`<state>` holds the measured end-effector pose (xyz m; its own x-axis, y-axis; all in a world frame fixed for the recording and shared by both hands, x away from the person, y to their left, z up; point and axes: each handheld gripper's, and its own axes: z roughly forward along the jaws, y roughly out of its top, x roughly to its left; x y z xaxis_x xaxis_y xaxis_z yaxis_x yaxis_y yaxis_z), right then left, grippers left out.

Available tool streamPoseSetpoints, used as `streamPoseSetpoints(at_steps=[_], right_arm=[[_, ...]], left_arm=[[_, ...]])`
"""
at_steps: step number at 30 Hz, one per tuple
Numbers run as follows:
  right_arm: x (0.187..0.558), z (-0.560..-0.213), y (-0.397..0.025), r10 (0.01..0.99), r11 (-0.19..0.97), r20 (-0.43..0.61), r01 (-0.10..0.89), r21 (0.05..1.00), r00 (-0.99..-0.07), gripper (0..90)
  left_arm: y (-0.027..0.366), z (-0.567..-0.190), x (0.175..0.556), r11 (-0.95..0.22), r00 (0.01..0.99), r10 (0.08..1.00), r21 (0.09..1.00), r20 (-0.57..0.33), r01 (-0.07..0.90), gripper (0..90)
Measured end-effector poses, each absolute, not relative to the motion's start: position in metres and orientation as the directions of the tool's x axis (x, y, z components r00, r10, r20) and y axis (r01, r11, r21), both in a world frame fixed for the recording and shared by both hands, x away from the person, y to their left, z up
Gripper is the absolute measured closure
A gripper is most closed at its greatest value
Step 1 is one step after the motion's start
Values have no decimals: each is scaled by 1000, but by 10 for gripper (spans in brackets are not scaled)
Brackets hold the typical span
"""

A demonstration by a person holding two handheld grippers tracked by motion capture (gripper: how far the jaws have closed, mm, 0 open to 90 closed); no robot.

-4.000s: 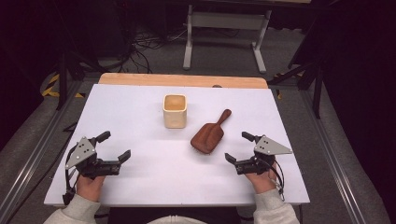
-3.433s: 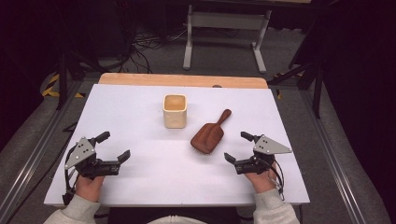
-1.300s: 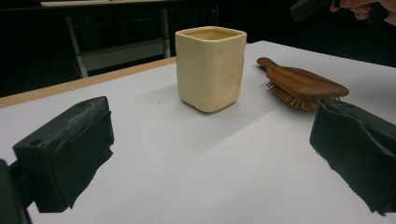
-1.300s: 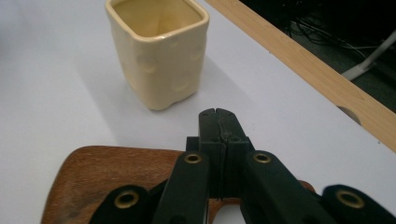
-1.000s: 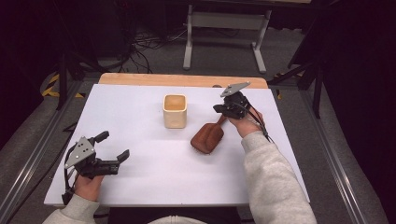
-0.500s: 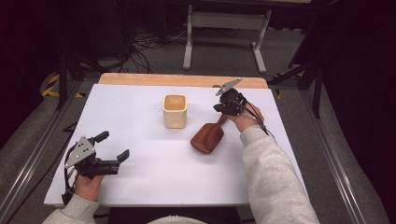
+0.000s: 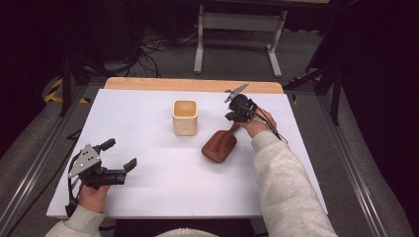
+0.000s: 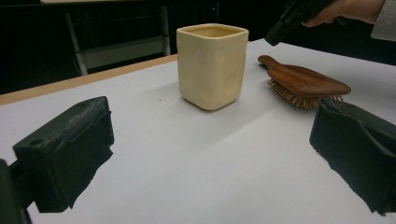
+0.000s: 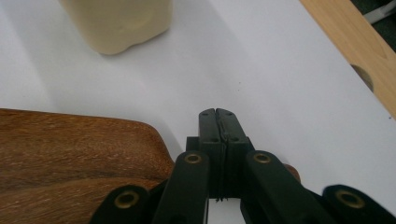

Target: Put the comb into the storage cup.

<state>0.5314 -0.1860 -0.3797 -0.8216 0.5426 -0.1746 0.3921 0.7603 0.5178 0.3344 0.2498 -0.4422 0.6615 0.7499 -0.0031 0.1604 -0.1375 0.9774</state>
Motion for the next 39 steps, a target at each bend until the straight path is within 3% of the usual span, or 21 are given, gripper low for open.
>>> streamPoseSetpoints(at_steps=[39], right_arm=[[543, -419, -188, 535, 823, -151, 472, 317, -831, 900]], left_arm=[[250, -442, 335, -137, 663, 749, 976, -9, 168, 7]])
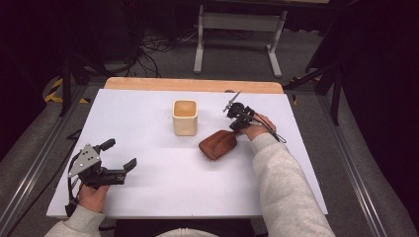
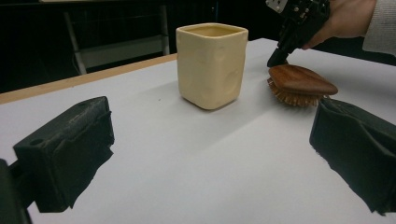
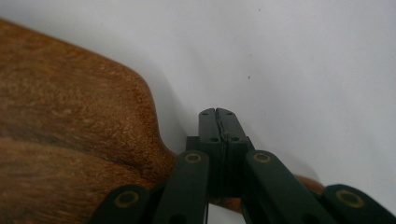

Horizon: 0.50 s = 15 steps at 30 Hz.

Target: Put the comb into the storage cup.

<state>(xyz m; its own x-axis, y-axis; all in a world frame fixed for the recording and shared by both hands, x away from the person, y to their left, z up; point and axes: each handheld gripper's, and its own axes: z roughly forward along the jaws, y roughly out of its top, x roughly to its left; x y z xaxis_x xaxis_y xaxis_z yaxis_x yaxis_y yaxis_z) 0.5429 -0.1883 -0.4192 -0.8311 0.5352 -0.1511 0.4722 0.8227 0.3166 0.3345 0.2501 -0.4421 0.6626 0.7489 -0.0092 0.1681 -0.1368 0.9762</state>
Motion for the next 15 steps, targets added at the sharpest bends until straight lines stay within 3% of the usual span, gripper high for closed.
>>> streamPoseSetpoints(at_steps=[15], right_arm=[[523, -420, -205, 532, 826, -118, 483, 291, -839, 900]], left_arm=[[249, -442, 334, -137, 666, 746, 977, -7, 164, 7]])
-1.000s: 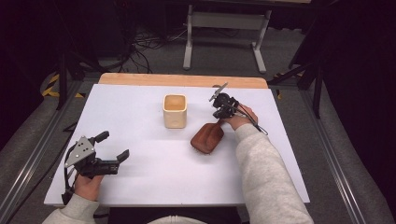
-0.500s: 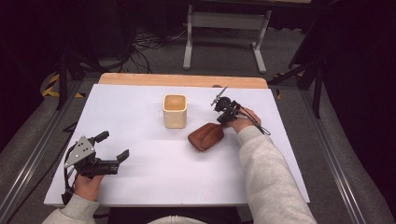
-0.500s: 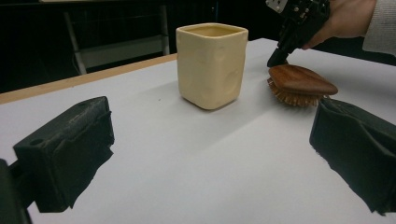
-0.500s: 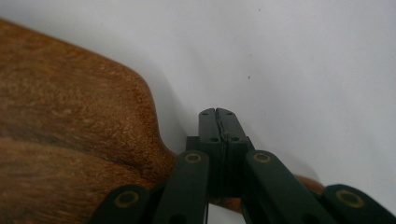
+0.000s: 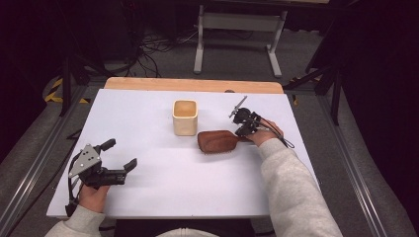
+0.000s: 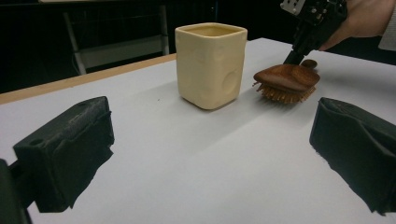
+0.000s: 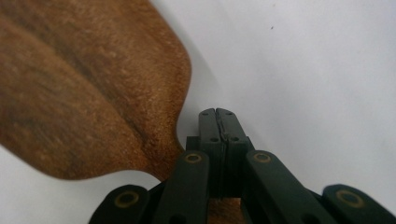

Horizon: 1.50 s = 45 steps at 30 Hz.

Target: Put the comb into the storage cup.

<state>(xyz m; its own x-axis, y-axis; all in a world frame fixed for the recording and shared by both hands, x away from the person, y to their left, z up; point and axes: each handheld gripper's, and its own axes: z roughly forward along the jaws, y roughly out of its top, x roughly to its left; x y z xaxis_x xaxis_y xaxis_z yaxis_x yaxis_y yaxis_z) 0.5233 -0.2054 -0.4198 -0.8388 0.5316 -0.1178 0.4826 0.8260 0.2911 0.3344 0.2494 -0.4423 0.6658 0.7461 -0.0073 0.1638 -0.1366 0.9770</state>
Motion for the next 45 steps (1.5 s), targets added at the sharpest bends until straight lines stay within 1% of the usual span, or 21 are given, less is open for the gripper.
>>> streamPoseSetpoints(at_steps=[15, 28, 37, 41, 42, 43, 45], right_arm=[[495, -422, -212, 528, 829, -84, 492, 265, -845, 900], [474, -419, -208, 517, 833, -58, 487, 261, -854, 900], [461, -417, -202, 506, 839, -40, 481, 253, -861, 900], [457, -416, -200, 506, 840, -45, 481, 252, -861, 891], [456, -415, -200, 516, 835, -53, 489, 252, -855, 880], [455, -414, -200, 523, 832, -59, 494, 253, -851, 880], [454, -413, -201, 528, 828, -61, 498, 256, -847, 878]], left_arm=[[249, -443, 334, -138, 668, 744, 977, -8, 165, 6], [249, -443, 334, -136, 668, 744, 978, -6, 160, 2], [250, -444, 334, -114, 672, 741, 981, -20, 155, 2], [250, -444, 334, -126, 667, 745, 980, -8, 153, 3], [250, -444, 334, -124, 669, 743, 981, -10, 152, 3], [250, -444, 334, -115, 667, 744, 979, -29, 170, 3], [251, -444, 335, -116, 671, 741, 978, -30, 171, 3]])
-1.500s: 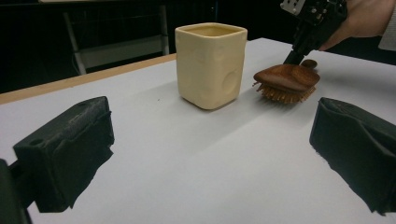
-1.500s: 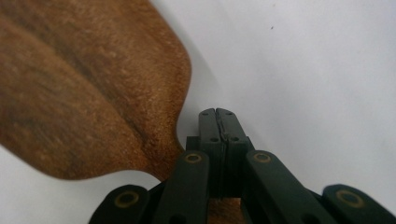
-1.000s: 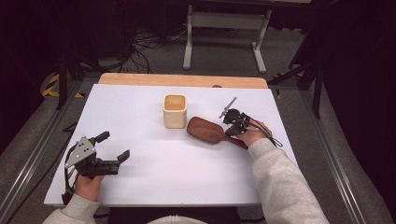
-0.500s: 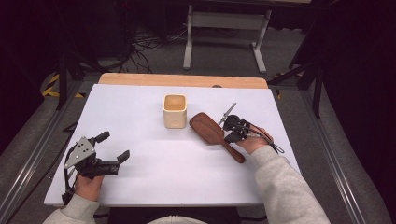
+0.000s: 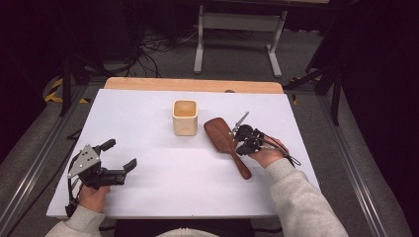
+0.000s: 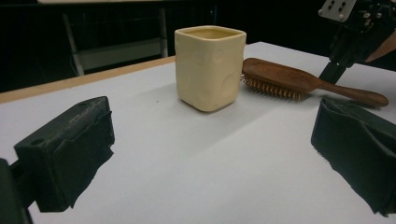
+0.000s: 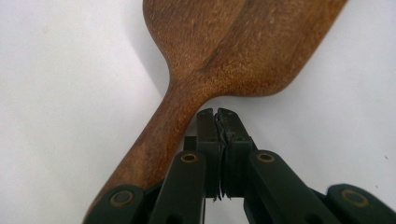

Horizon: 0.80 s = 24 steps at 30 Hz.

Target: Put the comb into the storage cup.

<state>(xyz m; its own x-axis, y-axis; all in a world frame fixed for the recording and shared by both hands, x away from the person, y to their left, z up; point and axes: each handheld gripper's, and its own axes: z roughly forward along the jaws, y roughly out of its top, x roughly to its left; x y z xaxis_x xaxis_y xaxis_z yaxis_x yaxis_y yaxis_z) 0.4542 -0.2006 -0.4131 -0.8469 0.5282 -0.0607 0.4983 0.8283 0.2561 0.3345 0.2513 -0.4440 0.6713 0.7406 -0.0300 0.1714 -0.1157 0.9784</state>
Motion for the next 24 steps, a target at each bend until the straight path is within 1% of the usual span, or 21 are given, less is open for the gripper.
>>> streamPoseSetpoints(at_steps=[1, 4, 7, 8, 9, 10, 11, 12, 13, 14, 15, 18, 19, 20, 24], right_arm=[[452, -410, -203, 547, 815, -73, 511, 272, -834, 853], [448, -403, -208, 585, 786, -72, 543, 297, -808, 795], [444, -398, -209, 608, 761, -63, 558, 330, -792, 709], [444, -398, -209, 608, 761, -63, 558, 330, -792, 709], [442, -395, -210, 621, 745, -56, 566, 354, -782, 642], [438, -393, -209, 641, 717, -42, 579, 390, -766, 476], [438, -393, -209, 641, 717, -42, 579, 390, -766, 476], [436, -394, -208, 666, 684, -22, 598, 418, -745, 304], [436, -394, -208, 666, 684, -22, 598, 418, -745, 304], [436, -396, -207, 682, 667, -16, 613, 423, -731, 177], [436, -398, -206, 691, 660, -20, 619, 426, -722, 133], [435, -403, -204, 710, 647, -35, 632, 426, -703, 50], [435, -403, -204, 710, 647, -35, 632, 426, -703, 50], [435, -408, -201, 725, 633, -36, 645, 429, -688, 14], [435, -412, -199, 734, 625, -35, 654, 427, -678, 4]], left_arm=[[251, -445, 335, -101, 674, 737, 977, -53, 187, 3], [251, -445, 335, -107, 677, 733, 974, -58, 200, 2], [250, -445, 335, -110, 673, 737, 974, -55, 200, 2], [250, -445, 335, -110, 673, 737, 974, -55, 200, 2], [250, -446, 335, -109, 673, 738, 976, -47, 189, 2], [250, -445, 334, -112, 669, 743, 978, -33, 174, 1], [250, -445, 334, -112, 669, 743, 978, -33, 174, 1], [251, -445, 334, -119, 674, 738, 979, -26, 168, 1], [250, -445, 333, -118, 675, 737, 977, -32, 176, 1], [250, -445, 333, -115, 677, 735, 975, -45, 190, 1], [250, -445, 333, -115, 677, 735, 975, -45, 190, 1], [248, -445, 333, -133, 678, 734, 971, -39, 200, 1], [248, -445, 333, -133, 678, 734, 971, -39, 200, 1], [249, -444, 332, -141, 684, 729, 971, -31, 194, 0], [250, -443, 331, -126, 687, 725, 972, -47, 198, 0]])
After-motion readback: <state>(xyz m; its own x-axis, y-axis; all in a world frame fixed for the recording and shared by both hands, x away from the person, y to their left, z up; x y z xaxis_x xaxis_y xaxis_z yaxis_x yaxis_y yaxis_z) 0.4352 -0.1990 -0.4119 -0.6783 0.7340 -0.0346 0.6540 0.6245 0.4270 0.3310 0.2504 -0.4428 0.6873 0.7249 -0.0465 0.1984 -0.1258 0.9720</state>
